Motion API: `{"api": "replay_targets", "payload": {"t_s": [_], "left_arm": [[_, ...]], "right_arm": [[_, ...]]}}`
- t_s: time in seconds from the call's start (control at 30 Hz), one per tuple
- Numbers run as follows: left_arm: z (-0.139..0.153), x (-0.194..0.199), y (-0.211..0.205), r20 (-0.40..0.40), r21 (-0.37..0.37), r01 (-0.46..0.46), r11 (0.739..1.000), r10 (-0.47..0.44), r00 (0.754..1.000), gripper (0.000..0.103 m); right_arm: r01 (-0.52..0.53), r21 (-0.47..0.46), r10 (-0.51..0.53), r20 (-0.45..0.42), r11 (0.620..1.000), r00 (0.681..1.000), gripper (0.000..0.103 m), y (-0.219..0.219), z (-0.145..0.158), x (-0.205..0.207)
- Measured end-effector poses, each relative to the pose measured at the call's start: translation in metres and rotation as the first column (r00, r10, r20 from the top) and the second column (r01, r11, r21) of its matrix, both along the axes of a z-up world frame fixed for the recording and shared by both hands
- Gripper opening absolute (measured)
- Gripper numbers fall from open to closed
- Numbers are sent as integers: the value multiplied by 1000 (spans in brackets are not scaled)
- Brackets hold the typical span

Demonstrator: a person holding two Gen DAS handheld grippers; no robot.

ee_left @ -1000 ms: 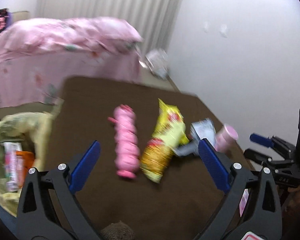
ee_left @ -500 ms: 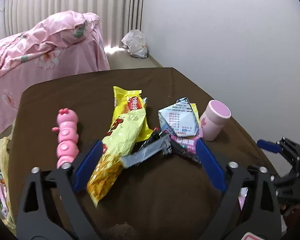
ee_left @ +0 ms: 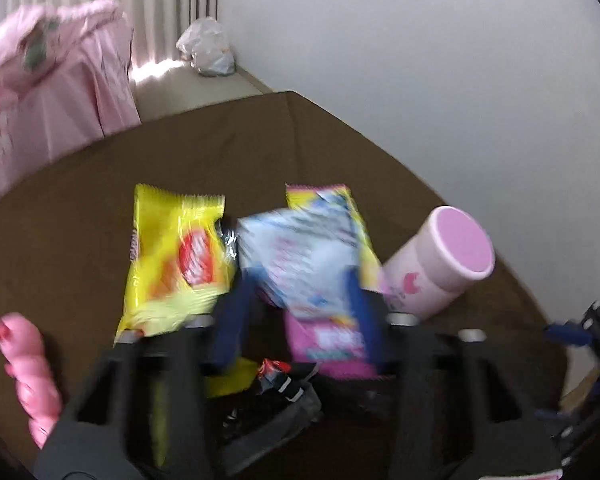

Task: Collect trash
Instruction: 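Move both grippers back over the remaining trash on the table, then grasp the small blue-and-white packet with the right gripper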

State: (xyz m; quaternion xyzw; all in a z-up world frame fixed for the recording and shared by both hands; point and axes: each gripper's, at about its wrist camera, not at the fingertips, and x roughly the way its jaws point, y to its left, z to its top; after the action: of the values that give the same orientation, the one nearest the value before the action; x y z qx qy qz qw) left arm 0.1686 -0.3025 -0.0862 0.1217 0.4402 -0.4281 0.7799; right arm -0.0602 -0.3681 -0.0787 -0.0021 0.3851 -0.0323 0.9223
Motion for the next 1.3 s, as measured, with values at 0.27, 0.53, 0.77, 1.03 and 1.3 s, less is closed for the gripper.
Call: {"api": "replay_targets", "payload": {"t_s": [0.27, 0.53, 0.77, 1.03, 1.3], "left_arm": [[18, -33, 52, -49, -68, -120, 990, 117, 992, 9], [35, -68, 113, 44, -36, -335, 941, 337, 941, 42], [32, -74, 158, 70, 8, -437, 899, 435, 898, 50], [30, -68, 182, 25, -30, -466, 884, 467, 884, 51], [27, -64, 190, -37, -64, -459, 886, 458, 888, 51]], "right_arm": [[-19, 101, 22, -29, 995, 999, 62, 2, -11, -2], [-8, 21, 7, 62, 1000, 998, 62, 12, 18, 38], [1, -22, 0, 32, 1000, 999, 62, 18, 29, 144], [14, -80, -25, -134, 997, 991, 62, 15, 11, 225], [-7, -28, 1, -220, 1000, 975, 35, 15, -12, 241]]}}
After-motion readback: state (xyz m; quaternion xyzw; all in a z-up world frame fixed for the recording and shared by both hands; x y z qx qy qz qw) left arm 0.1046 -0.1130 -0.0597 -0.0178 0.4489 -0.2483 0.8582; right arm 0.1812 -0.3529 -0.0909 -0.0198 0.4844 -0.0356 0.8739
